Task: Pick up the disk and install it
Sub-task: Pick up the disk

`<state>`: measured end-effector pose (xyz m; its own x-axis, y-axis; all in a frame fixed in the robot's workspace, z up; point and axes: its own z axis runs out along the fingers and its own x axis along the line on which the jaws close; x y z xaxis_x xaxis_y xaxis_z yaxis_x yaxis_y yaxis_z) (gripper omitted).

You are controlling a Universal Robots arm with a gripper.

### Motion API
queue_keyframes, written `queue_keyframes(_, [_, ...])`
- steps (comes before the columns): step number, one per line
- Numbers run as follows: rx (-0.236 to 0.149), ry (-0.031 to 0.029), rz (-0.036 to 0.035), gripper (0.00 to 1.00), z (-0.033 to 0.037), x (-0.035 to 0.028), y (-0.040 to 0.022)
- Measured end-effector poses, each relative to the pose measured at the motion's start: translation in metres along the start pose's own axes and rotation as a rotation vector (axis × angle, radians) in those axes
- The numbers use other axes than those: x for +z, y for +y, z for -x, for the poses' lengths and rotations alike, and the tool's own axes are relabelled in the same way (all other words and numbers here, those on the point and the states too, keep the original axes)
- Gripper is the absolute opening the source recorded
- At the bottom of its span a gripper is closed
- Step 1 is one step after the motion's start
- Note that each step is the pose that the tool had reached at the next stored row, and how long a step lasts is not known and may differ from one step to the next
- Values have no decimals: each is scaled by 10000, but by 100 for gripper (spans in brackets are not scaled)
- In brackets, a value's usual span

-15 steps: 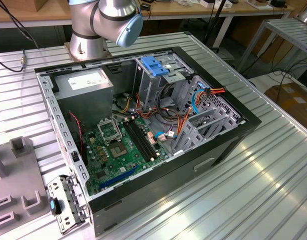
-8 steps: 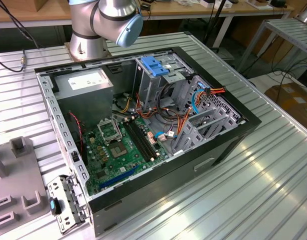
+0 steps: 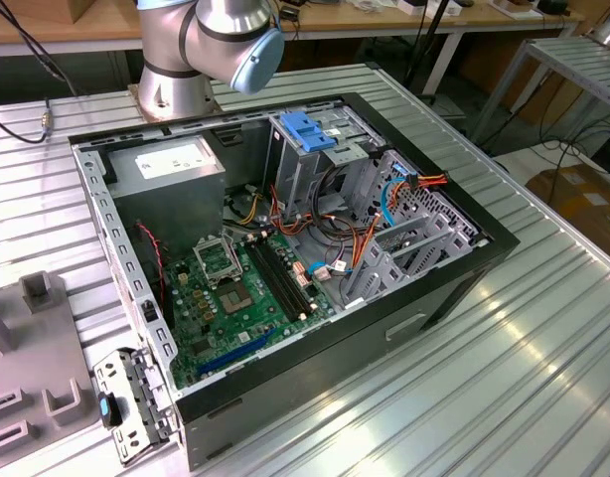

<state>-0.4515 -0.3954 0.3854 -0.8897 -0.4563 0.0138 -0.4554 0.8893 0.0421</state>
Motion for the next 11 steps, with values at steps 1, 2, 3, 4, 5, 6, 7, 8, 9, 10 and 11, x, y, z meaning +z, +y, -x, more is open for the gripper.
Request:
queue_keyframes(1, [-88, 4, -2, 11, 0, 0, 0])
queue_keyframes(2, [-176, 7, -2, 11, 0, 0, 0])
queue_keyframes(3, [-331, 14, -4, 11, 0, 0, 0])
queue_keyframes(4, [-466, 20, -6, 11, 0, 0, 0])
queue_keyframes(5, [-598, 25, -8, 11, 0, 0, 0])
queue_keyframes(6, [-681, 28, -10, 11, 0, 0, 0])
queue_keyframes(7, [-767, 32, -10, 11, 0, 0, 0])
queue_keyframes(8, [-850, 36, -12, 11, 0, 0, 0])
queue_keyframes(9, [-930, 40, -13, 11, 0, 0, 0])
queue_keyframes(10, [-1014, 41, -15, 11, 0, 0, 0])
queue_keyframes(11, [-1098, 43, -18, 11, 0, 0, 1])
